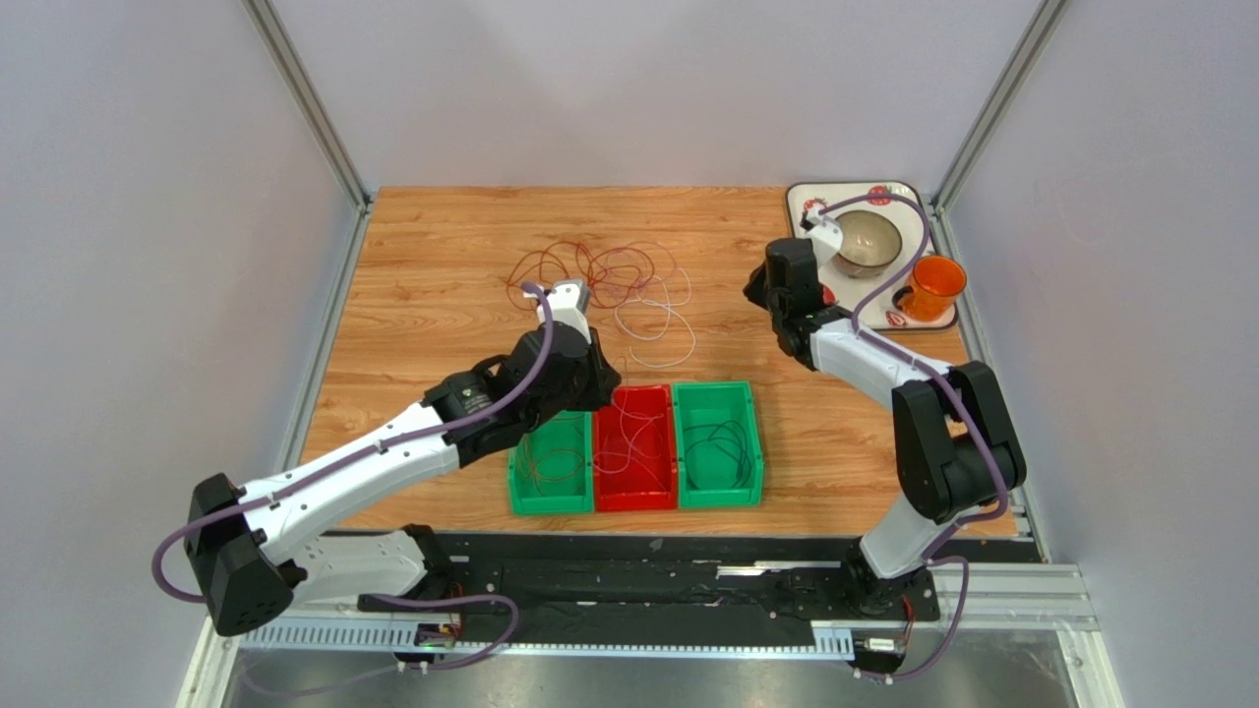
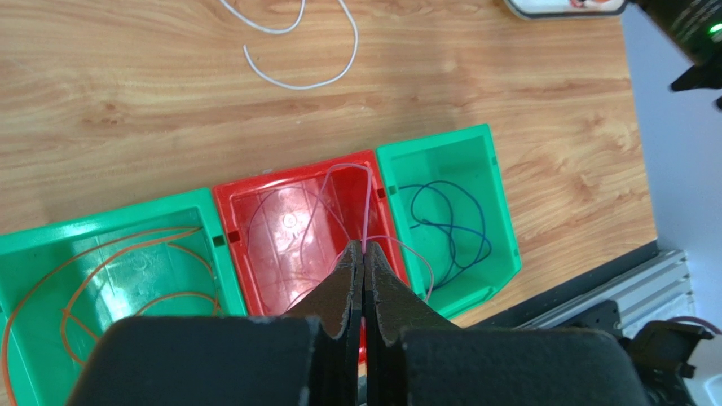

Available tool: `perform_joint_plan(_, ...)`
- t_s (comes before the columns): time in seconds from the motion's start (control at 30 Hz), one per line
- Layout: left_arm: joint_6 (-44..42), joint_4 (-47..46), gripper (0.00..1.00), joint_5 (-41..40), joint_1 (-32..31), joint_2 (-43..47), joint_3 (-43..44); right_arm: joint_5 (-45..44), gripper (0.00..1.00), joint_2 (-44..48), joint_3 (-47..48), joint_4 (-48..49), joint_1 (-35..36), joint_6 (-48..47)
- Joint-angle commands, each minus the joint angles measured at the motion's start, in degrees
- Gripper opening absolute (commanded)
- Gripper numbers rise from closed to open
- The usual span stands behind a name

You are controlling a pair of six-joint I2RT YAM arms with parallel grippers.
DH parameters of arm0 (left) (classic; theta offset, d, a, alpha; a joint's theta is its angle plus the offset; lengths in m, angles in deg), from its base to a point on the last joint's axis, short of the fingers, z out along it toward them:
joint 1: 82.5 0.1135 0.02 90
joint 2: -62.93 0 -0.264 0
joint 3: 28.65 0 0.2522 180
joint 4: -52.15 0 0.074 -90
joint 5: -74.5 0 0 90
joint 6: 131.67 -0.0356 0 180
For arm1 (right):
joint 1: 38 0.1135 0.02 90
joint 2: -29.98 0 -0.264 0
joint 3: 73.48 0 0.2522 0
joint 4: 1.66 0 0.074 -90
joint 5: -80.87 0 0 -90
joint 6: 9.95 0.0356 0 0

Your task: Untangle the cables

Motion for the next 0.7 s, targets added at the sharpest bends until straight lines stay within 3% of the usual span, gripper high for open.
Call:
perform_joint_plan(0.0,2.5,0.3,0.0,-1.1,-0.8,-1.5,-1.5,-0.3,0.15,0.5,0.5,0.5,-0.4,0.7)
perform_joint_plan(0.37,3.7,0.3,0.0,-1.0,-3.1,-7.2,-1.8,-0.6,0.14,0.5,0.5,0.0,-0.6,1.1)
perform_joint_plan(0.67,10.6,-1.8,0.0,0.3,-5.7,-12.9,-2.8,-1.1,0.12,0.4,0.7,-0.6,-0.6,1.2)
